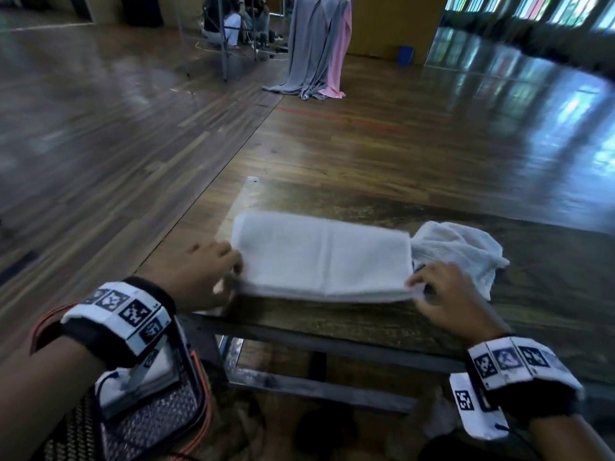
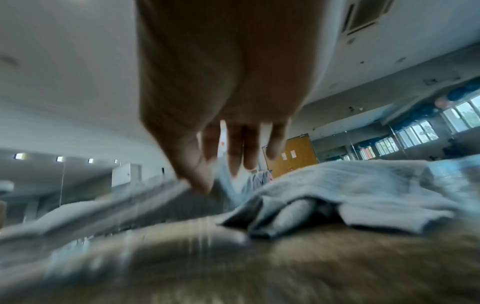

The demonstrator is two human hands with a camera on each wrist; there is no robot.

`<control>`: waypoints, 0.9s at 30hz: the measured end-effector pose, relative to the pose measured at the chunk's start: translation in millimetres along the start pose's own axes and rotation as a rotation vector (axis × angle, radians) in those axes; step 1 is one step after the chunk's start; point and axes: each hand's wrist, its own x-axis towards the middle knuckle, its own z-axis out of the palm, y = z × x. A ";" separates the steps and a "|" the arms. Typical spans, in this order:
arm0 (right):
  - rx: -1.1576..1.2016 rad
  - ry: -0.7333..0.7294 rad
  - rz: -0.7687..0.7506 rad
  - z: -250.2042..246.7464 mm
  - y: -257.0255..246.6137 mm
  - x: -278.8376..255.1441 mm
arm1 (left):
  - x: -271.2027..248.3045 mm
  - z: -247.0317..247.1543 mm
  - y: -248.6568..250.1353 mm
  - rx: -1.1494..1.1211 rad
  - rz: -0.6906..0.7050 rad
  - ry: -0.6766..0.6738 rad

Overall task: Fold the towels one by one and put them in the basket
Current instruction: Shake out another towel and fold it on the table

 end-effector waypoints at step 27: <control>-0.080 -0.041 -0.046 29.9 2.1 -8.6 | -19.6 29.8 3.9 -0.077 0.021 -0.011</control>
